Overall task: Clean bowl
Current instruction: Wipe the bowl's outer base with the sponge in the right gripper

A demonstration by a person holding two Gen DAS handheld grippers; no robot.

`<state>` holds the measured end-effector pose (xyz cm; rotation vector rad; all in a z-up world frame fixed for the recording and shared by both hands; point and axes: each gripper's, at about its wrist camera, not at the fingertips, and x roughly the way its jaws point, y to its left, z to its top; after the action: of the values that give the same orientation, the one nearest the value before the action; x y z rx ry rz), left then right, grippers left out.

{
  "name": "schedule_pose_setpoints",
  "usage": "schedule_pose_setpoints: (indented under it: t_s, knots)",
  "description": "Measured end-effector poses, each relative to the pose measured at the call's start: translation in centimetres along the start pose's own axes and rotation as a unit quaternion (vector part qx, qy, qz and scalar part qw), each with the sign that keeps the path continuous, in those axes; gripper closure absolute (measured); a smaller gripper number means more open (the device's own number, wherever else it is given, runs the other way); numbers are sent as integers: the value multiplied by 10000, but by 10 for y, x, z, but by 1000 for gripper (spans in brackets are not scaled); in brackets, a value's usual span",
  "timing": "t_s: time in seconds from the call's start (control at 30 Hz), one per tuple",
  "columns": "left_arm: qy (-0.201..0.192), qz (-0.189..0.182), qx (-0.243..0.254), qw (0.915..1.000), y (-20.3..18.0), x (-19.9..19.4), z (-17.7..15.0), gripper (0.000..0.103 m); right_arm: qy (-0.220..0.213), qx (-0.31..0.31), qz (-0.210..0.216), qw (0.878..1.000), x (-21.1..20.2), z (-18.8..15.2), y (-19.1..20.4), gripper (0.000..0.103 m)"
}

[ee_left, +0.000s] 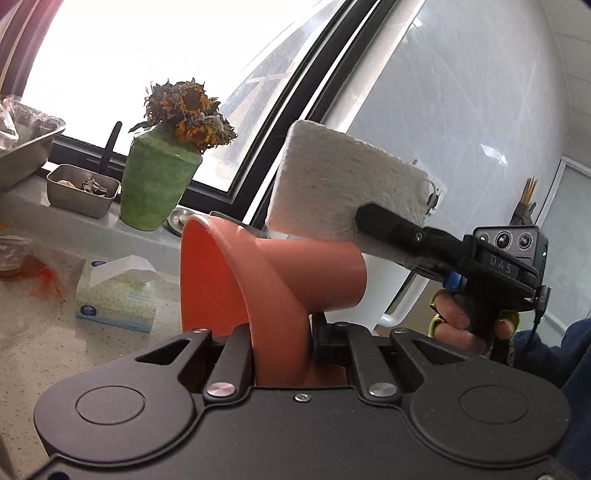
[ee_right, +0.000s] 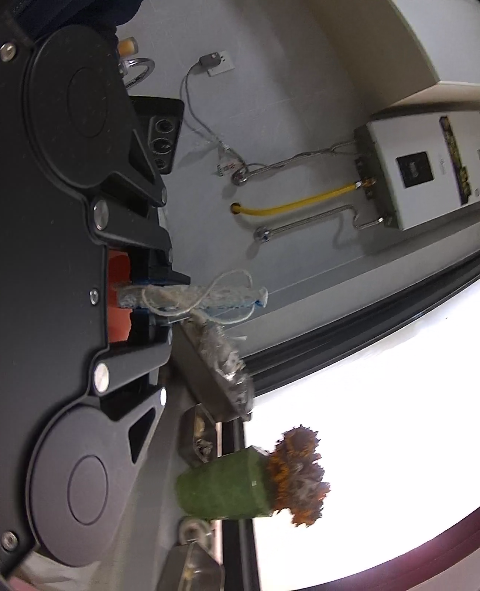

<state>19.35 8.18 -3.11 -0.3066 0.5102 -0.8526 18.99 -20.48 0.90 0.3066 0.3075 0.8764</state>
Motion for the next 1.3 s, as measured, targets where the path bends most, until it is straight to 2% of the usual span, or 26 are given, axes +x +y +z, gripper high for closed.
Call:
schedule_pose_setpoints:
  t_s: [0.1,0.23,0.47,0.63,0.73,0.83,1.0,1.13,1.3]
  knots:
    - [133,37,96,9999,1,2,-5,92,246,-31,-367,9990,4,-4,8,91]
    - [203,-7,143,9997,2,3,-10,92,534,-242,-603,9965,5,-5,16,91]
    - [166,-53,162,9997,0,1,-17,92,607,-570,-914,9923,2,-12,32,91]
    - [228,-19,245,9994,-1,-2,-20,92,711,-577,-907,9917,4,-14,36,91]
    - [265,-29,312,9992,-2,-3,-21,92,969,-472,-914,9900,7,-6,38,91]
    - [290,-52,362,9989,-5,-6,-21,92,1047,-856,-877,9869,6,-3,54,91]
    - [382,-110,437,9983,-9,-3,-25,92,1399,-1055,-669,9823,17,-7,74,92]
    - [352,-149,464,9982,-11,-1,-25,92,1382,-1337,-686,9789,18,-6,84,92]
    - [326,-193,508,9980,-15,-2,-26,92,1433,-1422,-803,9761,19,6,72,92]
